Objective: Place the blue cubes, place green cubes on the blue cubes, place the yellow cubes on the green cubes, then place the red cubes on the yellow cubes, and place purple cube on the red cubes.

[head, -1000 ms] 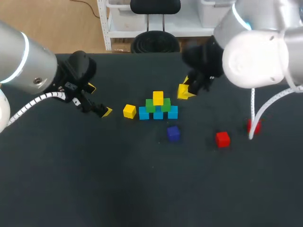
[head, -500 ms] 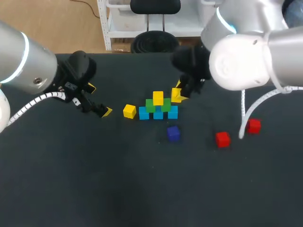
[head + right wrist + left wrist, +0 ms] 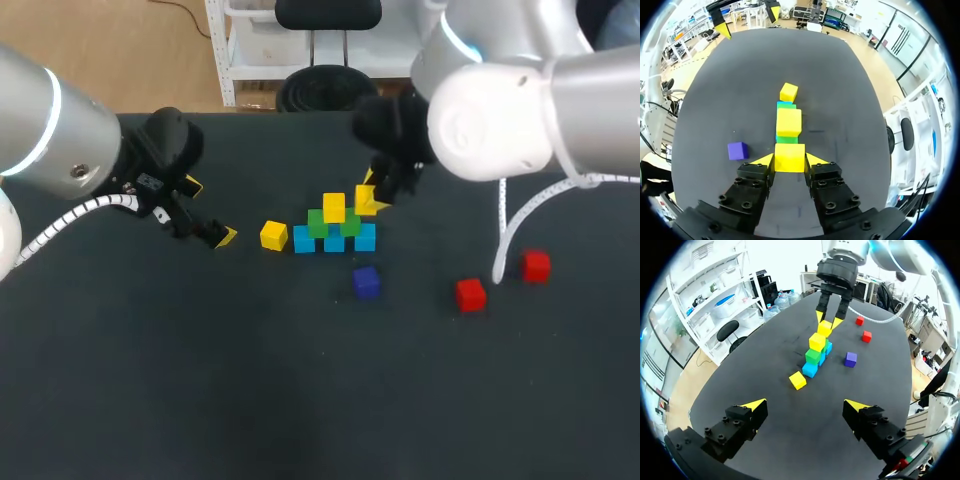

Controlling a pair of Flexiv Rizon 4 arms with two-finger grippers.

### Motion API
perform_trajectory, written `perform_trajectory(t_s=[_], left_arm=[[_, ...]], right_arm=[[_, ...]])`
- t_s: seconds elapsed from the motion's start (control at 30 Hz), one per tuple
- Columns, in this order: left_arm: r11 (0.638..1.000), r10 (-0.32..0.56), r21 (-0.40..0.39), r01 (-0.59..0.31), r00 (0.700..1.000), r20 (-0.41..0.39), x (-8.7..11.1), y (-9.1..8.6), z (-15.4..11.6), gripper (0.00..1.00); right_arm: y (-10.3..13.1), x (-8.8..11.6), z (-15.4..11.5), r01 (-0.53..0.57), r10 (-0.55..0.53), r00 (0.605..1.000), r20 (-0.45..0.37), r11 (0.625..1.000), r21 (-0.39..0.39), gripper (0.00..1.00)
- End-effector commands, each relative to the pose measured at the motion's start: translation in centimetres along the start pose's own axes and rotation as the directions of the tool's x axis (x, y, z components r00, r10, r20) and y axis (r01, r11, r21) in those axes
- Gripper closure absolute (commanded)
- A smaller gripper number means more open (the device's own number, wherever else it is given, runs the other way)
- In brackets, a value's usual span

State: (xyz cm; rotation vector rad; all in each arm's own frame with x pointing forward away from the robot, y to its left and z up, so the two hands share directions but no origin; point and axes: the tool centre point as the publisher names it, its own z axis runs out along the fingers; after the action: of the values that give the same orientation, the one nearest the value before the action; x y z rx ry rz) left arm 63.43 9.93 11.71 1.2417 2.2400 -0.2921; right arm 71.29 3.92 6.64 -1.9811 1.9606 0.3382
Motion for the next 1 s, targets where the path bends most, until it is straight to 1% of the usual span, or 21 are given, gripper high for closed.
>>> perform_trajectory(t_s=[0.03,0.57,1.0], left_arm=[[1.0,0.002,0.003,-0.002,1.0,0.005,0.1,0.1,0.0,0.0],[1.0,0.002,0.003,-0.002,1.0,0.005,0.1,0.1,0.0,0.0],[1.0,0.002,0.003,-0.002,1.0,0.005,0.1,0.1,0.0,0.0]], right_arm=[[-0.4,-0.2,0.1,0.004,-0.004,1.0,-0.003,1.0,-0.008,1.0],[0.1,-0.5,0.6,0.017,-0.017,1.0,-0.009,0.999,-0.036,1.0],[-0.1,-0.6,1.1,0.015,-0.015,1.0,-0.009,0.999,-0.043,1.0]])
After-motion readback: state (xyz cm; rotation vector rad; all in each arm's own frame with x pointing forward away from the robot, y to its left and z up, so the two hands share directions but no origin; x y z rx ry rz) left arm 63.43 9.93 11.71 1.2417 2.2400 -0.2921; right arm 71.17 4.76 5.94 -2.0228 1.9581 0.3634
